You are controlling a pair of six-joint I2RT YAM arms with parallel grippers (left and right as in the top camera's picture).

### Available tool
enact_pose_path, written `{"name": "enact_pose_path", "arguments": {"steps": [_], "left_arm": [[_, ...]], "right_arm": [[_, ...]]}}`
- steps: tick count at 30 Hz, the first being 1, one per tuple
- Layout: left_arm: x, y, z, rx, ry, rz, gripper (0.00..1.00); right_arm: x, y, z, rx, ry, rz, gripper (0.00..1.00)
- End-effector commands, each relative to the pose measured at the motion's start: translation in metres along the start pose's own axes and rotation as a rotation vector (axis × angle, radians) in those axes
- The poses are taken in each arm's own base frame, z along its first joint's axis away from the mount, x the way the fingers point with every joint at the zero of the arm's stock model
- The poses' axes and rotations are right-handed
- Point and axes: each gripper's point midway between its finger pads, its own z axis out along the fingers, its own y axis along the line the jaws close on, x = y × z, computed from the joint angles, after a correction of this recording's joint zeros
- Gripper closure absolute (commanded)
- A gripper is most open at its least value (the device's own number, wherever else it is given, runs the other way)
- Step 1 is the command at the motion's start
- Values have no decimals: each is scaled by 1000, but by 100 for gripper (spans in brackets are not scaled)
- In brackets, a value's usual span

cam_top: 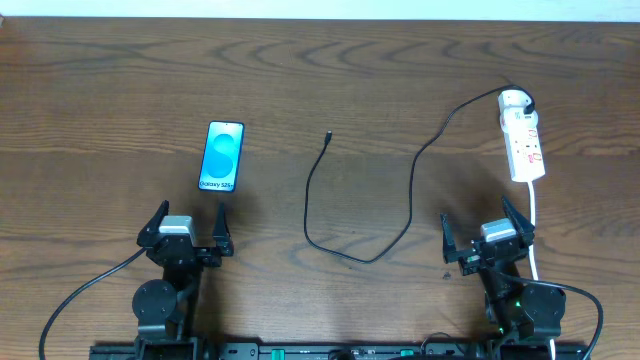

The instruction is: Plug charger to phone and switch on socket

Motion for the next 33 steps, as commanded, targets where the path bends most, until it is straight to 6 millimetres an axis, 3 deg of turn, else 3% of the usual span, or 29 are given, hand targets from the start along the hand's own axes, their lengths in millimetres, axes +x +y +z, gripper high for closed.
{"name": "enact_pose_path", "arguments": {"steps": [1, 9, 17, 27, 33], "left_arm": [[14, -3, 0, 18, 44, 12, 6], [3, -3, 0, 17, 17, 14, 6], [-9, -4, 2, 17, 60, 11, 6], [-58, -7, 19, 30, 126, 4, 6], [-87, -15, 33, 74, 205, -9, 6]], "right_arm": [[-3, 1, 0, -4, -16, -6, 1], [-5, 1, 0, -5, -25, -7, 1], [-23, 10, -3, -66, -71, 112, 1], [-63, 3, -8, -72, -99, 112, 1], [-90, -4, 0, -94, -33, 132, 1]]}}
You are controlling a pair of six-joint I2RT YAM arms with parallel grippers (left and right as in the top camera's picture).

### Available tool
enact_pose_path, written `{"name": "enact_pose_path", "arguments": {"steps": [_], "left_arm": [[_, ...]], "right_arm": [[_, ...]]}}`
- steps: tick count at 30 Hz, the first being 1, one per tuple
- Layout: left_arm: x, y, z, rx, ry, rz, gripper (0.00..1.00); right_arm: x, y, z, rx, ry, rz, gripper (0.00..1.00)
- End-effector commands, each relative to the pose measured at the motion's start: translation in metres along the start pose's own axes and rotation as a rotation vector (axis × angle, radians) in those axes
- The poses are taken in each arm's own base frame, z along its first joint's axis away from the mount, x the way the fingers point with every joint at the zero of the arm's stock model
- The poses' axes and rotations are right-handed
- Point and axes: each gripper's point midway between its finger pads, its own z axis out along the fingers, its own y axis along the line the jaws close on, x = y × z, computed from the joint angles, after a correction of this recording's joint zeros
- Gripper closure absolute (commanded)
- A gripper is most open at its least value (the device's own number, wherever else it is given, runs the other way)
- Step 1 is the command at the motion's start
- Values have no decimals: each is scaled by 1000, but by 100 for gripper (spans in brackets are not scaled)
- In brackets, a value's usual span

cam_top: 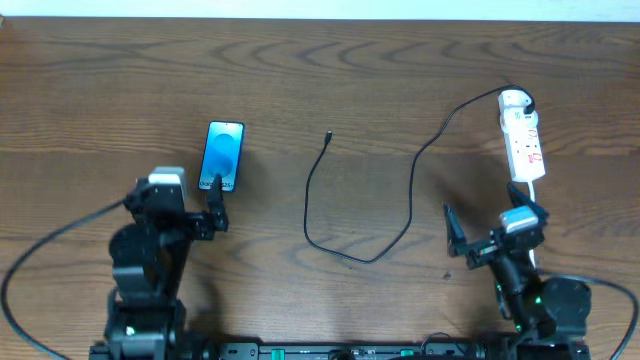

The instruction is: Plug charger to phone and switch on socket

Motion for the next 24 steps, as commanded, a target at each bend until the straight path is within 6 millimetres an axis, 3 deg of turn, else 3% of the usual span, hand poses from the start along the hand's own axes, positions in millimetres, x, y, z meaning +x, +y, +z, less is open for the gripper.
{"name": "enact_pose_path", "arguments": {"steps": [1, 14, 19, 24], "left_arm": [[-31, -10, 2, 51, 23, 9, 6], [-80, -10, 22, 43, 275, -22, 5], [-97, -10, 32, 40, 388, -35, 6], [-106, -18, 48, 91, 455, -55, 6]], "right_arm": [[-26, 1, 6, -34, 34, 26, 1], [-69, -16, 50, -77, 331, 129, 1], [-66, -22, 69, -93, 477, 175, 1], [-49, -25, 83, -133, 645, 169, 1]]}}
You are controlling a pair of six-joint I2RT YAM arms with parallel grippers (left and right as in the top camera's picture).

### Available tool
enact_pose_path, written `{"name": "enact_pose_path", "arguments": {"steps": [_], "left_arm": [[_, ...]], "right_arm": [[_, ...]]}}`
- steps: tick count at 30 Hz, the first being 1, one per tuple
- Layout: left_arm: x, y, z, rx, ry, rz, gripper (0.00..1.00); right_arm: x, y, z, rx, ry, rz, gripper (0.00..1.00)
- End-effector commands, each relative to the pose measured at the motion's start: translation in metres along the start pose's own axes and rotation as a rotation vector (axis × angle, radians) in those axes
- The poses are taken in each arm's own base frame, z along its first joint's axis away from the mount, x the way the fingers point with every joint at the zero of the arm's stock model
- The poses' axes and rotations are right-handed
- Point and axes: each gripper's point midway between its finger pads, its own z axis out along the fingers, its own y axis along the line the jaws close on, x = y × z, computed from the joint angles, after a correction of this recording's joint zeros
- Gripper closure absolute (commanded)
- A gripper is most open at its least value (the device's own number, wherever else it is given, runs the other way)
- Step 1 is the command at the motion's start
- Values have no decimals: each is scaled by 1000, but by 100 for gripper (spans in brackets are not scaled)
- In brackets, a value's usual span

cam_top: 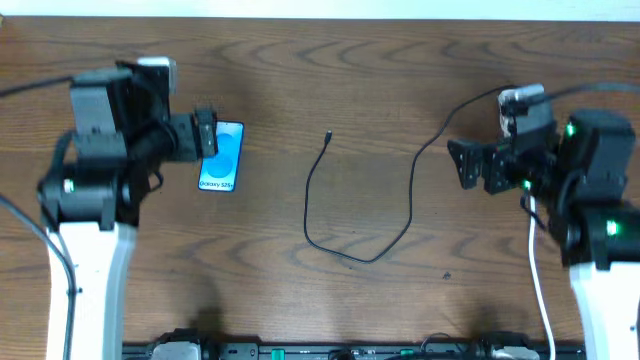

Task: Plug charger to phone and switch on socket
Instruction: 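Move left gripper over the blue phone and lower onto it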

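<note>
The phone [224, 160] lies face up with a lit blue screen, left of the table's middle. My left gripper [208, 133] hangs over its upper left edge, jaws apart, holding nothing. The black charger cable [350, 255] loops across the middle, and its free plug tip [329, 135] lies right of the phone. The white power strip [520, 97] at the far right is mostly hidden under my right arm. My right gripper [462, 164] is open just left of the strip, above the cable's rising run.
A white mains cord [540, 285] runs from the strip down toward the front edge at the right. The dark wooden table [300, 60] stretches behind everything.
Both arms have reached out and up. The left gripper went from just below the phone to over its upper left edge. The right gripper rose from near the front edge to beside the power strip.
Both arms first sat folded near the front edge with their grippers open. Then the left gripper stood just below the phone and the right one had lifted slightly. Now each is extended, left at the phone, right at the strip. Phone and cable lie where they were.
</note>
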Motion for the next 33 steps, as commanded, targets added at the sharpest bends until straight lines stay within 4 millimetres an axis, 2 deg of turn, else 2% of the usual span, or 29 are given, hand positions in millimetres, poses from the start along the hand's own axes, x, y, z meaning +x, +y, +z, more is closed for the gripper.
{"name": "enact_pose_path", "arguments": {"steps": [1, 7, 13, 16, 20, 23, 24, 29, 33], "left_arm": [[-19, -14, 7, 79, -7, 16, 6], [-20, -10, 35, 75, 23, 18, 6], [-24, -11, 68, 109, 35, 15, 6], [-25, -2, 77, 65, 40, 14, 6], [-18, 19, 94, -44, 77, 12, 6], [-4, 34, 114, -113, 138, 9, 6], [9, 37, 130, -118, 194, 3, 6], [47, 44, 169, -125, 341, -35, 7], [75, 44, 190, -125, 442, -39, 8]], "right_arm": [[-4, -1, 12, -23, 76, -48, 1], [2, -7, 32, -39, 131, -110, 1], [-3, 14, 32, -166, 100, -88, 1], [-5, 17, 32, -182, 91, -90, 1], [-4, 10, 33, -143, 100, -91, 2], [-2, 5, 34, -115, 107, -92, 4], [-2, 4, 34, -111, 109, -92, 5], [0, 4, 34, -109, 118, -89, 6], [2, 3, 36, -108, 127, -86, 6]]}}
